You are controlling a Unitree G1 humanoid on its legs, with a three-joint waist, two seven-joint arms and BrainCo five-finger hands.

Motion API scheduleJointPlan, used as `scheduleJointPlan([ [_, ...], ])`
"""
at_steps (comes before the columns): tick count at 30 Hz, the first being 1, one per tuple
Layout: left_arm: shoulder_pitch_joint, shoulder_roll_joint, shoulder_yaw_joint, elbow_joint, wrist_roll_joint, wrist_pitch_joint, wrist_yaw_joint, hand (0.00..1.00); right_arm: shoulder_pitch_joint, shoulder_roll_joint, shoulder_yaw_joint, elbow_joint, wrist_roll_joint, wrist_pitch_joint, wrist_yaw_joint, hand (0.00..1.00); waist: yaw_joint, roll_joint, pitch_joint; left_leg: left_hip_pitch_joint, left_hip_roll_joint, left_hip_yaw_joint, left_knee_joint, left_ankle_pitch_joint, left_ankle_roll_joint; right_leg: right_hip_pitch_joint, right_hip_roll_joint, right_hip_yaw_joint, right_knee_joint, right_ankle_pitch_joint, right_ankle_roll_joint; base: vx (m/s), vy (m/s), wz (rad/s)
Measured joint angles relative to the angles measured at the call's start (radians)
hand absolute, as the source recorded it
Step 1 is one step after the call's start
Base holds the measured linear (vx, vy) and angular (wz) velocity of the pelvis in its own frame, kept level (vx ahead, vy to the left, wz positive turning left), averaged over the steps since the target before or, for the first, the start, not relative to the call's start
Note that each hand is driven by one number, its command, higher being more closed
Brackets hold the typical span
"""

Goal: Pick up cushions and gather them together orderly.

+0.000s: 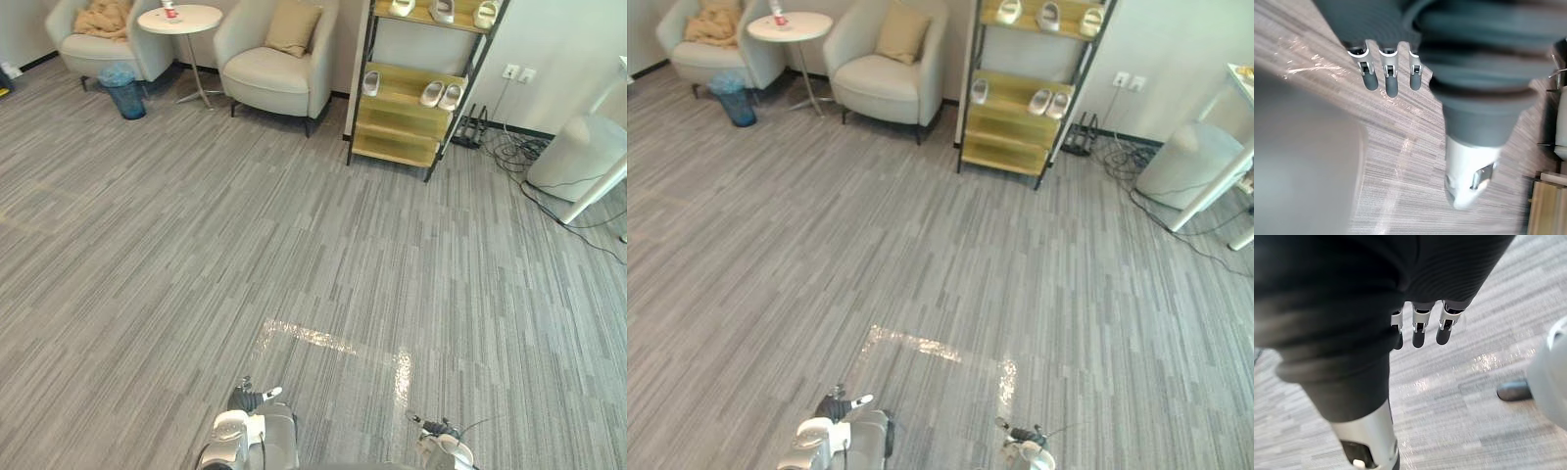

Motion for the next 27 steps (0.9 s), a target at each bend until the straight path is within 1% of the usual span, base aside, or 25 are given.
scheduleJointPlan([
  [1, -0.003, 0.000, 0.002, 0.001, -0.004, 0.001, 0.003, 0.00, 0.002, 0.001, -0.003, 0.000, -0.001, 0.004, 0.001, 0.00, 0.011, -0.002, 0.003, 0.007, 0.004, 0.023, 0.033, -0.033, 0.010, 0.000, -0.009, 0.021, 0.023, 0.000, 0.000, 0.37, 0.167, -0.20],
  [2, 0.000, 0.001, 0.003, 0.002, -0.008, 0.001, 0.004, 0.00, 0.001, 0.002, -0.002, 0.000, -0.001, 0.004, 0.001, 0.00, 0.012, -0.002, 0.003, 0.009, 0.004, 0.027, 0.042, -0.040, 0.014, 0.000, -0.011, 0.026, 0.032, 0.000, 0.000, 0.30, 0.142, -0.32],
  [3, 0.008, 0.003, 0.005, 0.003, -0.010, 0.001, 0.004, 0.00, 0.001, 0.005, -0.001, 0.000, -0.010, 0.005, 0.004, 0.00, 0.014, -0.004, 0.003, 0.022, 0.004, 0.047, 0.058, -0.058, 0.026, -0.001, -0.023, 0.040, 0.064, 0.000, 0.000, 0.21, 0.095, -0.18],
  [5, 0.010, 0.003, 0.005, 0.004, -0.009, 0.002, 0.002, 0.00, 0.002, 0.005, -0.004, -0.002, -0.044, 0.008, 0.006, 0.00, 0.018, -0.005, 0.003, 0.071, -0.004, 0.080, 0.053, -0.082, 0.044, -0.016, -0.048, 0.066, 0.145, 0.009, 0.015, 0.23, 0.115, -0.27],
  [6, 0.010, 0.003, 0.004, 0.004, -0.009, 0.002, 0.002, 0.00, 0.002, 0.005, -0.004, -0.002, -0.047, 0.009, 0.007, 0.00, 0.018, -0.005, 0.002, 0.078, -0.006, 0.083, 0.052, -0.087, 0.047, -0.023, -0.052, 0.069, 0.163, 0.009, 0.016, 0.20, 0.114, -0.31],
  [7, 0.015, 0.003, 0.002, 0.005, -0.009, 0.002, 0.002, 0.00, 0.005, 0.005, -0.004, -0.002, -0.074, 0.011, 0.012, 0.00, 0.021, -0.005, 0.002, 0.104, -0.013, 0.093, 0.041, -0.102, 0.055, -0.051, -0.071, 0.074, 0.243, 0.008, 0.023, 0.13, 0.081, -0.27],
  [8, 0.015, 0.002, 0.000, 0.005, -0.009, 0.002, 0.001, 0.00, 0.011, 0.002, -0.003, -0.005, -0.080, 0.011, 0.019, 0.00, 0.020, -0.007, -0.003, 0.122, -0.021, 0.103, 0.023, -0.124, 0.062, -0.106, -0.095, 0.069, 0.356, 0.015, 0.053, 0.13, 0.073, -0.25],
  [9, 0.015, 0.003, 0.000, 0.005, -0.009, 0.002, 0.000, 0.00, 0.011, 0.001, -0.003, -0.005, -0.080, 0.011, 0.022, 0.00, 0.021, -0.008, -0.004, 0.126, -0.023, 0.104, 0.021, -0.127, 0.065, -0.122, -0.102, 0.066, 0.388, 0.020, 0.059, 0.11, 0.056, -0.17],
  [10, 0.015, 0.004, 0.000, 0.006, -0.009, 0.002, -0.001, 0.00, 0.011, -0.003, -0.004, -0.009, -0.082, 0.012, 0.024, 0.00, 0.021, -0.007, -0.003, 0.142, -0.025, 0.104, 0.017, -0.135, 0.071, -0.169, -0.123, 0.065, 0.489, 0.038, 0.070, 0.13, 0.029, -0.05],
  [11, 0.017, 0.007, 0.001, 0.010, -0.009, 0.003, -0.001, 0.00, 0.012, -0.002, -0.007, -0.015, -0.085, 0.013, 0.025, 0.00, 0.020, -0.008, -0.003, 0.167, -0.026, 0.105, 0.007, -0.138, 0.076, -0.183, -0.135, 0.059, 0.536, 0.020, 0.066, 0.16, -0.003, 0.01],
  [12, 0.026, 0.008, 0.002, 0.011, -0.009, 0.003, 0.001, 0.00, 0.019, -0.001, 0.002, -0.017, -0.107, 0.014, 0.027, 0.00, 0.021, -0.006, -0.004, 0.208, -0.024, 0.103, -0.021, -0.138, 0.076, -0.199, -0.146, 0.032, 0.548, -0.023, 0.061, 0.15, -0.037, 0.08],
  [13, 0.027, 0.008, 0.002, 0.011, -0.009, 0.003, 0.002, 0.00, 0.020, -0.002, 0.009, -0.017, -0.112, 0.013, 0.028, 0.00, 0.020, -0.006, -0.006, 0.219, -0.019, 0.101, -0.026, -0.137, 0.075, -0.202, -0.143, 0.024, 0.537, -0.033, 0.058, 0.11, -0.057, 0.17],
  [14, 0.032, 0.008, 0.002, 0.012, -0.009, 0.002, 0.002, 0.00, 0.022, -0.002, 0.021, -0.017, -0.117, 0.013, 0.029, 0.00, 0.019, -0.006, -0.013, 0.222, -0.011, 0.093, -0.029, -0.136, 0.073, -0.209, -0.131, 0.014, 0.489, -0.042, 0.051, 0.07, -0.114, 0.28],
  [15, 0.042, 0.013, 0.008, 0.012, -0.009, 0.001, 0.001, 0.00, 0.028, 0.002, 0.032, -0.008, -0.117, 0.012, 0.031, 0.00, 0.018, -0.021, -0.029, 0.217, -0.015, 0.082, -0.028, -0.136, 0.062, -0.211, -0.113, 0.016, 0.350, 0.024, 0.035, 0.05, -0.133, 0.28],
  [16, 0.041, 0.016, 0.012, 0.012, -0.009, 0.001, 0.001, 0.00, 0.029, 0.002, 0.033, -0.003, -0.117, 0.011, 0.031, 0.00, 0.018, -0.027, -0.033, 0.218, -0.021, 0.078, -0.027, -0.140, 0.055, -0.218, -0.111, 0.016, 0.312, 0.039, 0.037, 0.10, -0.195, 0.24],
  [17, 0.033, 0.007, 0.030, 0.026, -0.009, 0.001, 0.002, 0.00, 0.031, -0.002, 0.027, 0.001, -0.117, 0.012, 0.033, 0.00, 0.016, -0.028, -0.046, 0.214, -0.018, 0.066, -0.025, -0.141, 0.043, -0.203, -0.105, 0.016, 0.269, 0.029, 0.046, 0.10, -0.171, 0.09],
  [18, 0.040, -0.004, 0.040, 0.032, -0.009, 0.001, 0.004, 0.00, 0.038, -0.008, 0.028, 0.001, -0.117, 0.013, 0.033, 0.00, 0.016, -0.014, -0.065, 0.196, -0.006, 0.060, -0.035, -0.134, 0.031, -0.191, -0.085, 0.010, 0.205, 0.031, 0.043, 0.09, -0.159, 0.05],
  [21, 0.037, -0.009, 0.040, 0.040, -0.009, 0.001, 0.004, 0.00, 0.038, -0.014, 0.027, 0.001, -0.116, 0.013, 0.034, 0.00, 0.016, -0.002, -0.070, 0.181, -0.002, 0.059, -0.050, -0.124, 0.016, -0.156, -0.068, 0.007, 0.101, 0.032, 0.045, 0.04, -0.113, -0.08],
  [23, 0.038, -0.013, 0.040, 0.050, -0.009, 0.002, 0.003, 0.00, 0.043, -0.024, 0.027, 0.001, -0.116, 0.013, 0.034, 0.00, 0.008, 0.008, -0.077, 0.186, 0.003, 0.044, -0.068, -0.114, 0.002, -0.130, -0.048, 0.002, 0.042, 0.054, 0.040, 0.02, -0.096, 0.00],
  [25, 0.038, -0.011, 0.040, 0.050, -0.009, 0.002, 0.002, 0.00, 0.055, -0.030, 0.026, 0.002, -0.116, 0.013, 0.033, 0.00, 0.008, 0.006, -0.076, 0.202, 0.003, 0.031, -0.090, -0.107, -0.005, -0.104, -0.042, -0.012, 0.005, 0.065, 0.040, -0.03, -0.060, 0.17],
  [27, 0.041, -0.007, 0.040, 0.050, -0.009, 0.002, 0.001, 0.00, 0.070, -0.031, 0.025, 0.002, -0.116, 0.013, 0.033, 0.00, 0.006, -0.003, -0.085, 0.203, -0.004, 0.021, -0.115, -0.088, -0.005, -0.095, -0.041, -0.022, -0.028, 0.081, 0.039, -0.04, -0.029, 0.19],
])
